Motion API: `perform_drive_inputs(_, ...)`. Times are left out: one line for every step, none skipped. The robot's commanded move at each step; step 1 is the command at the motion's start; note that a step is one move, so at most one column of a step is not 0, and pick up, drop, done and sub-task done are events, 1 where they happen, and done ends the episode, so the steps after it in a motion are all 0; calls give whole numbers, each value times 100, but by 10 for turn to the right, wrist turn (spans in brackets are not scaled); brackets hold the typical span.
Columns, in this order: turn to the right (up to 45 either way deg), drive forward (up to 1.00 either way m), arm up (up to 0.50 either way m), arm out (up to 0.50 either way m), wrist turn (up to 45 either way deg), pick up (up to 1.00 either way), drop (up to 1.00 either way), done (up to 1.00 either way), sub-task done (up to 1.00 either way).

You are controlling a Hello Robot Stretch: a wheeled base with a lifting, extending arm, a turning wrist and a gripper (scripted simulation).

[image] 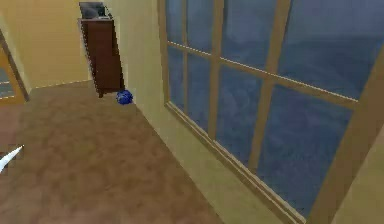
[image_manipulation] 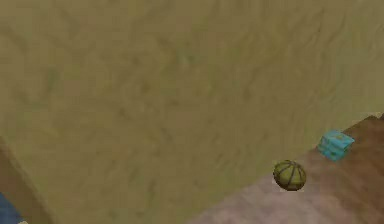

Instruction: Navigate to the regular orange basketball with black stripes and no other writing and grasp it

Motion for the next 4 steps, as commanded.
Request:
perform_drive_inputs(450, 0, 0, 0, 0, 0, 0, 0, 0)
perform_drive_inputs(450, 0, 0, 0, 0, 0, 0, 0, 0)
perform_drive_inputs(450, 0, 0, 0, 0, 0, 0, 0, 0)
perform_drive_inputs(150, 0, 0, 0, 0, 0, 0, 0, 0)
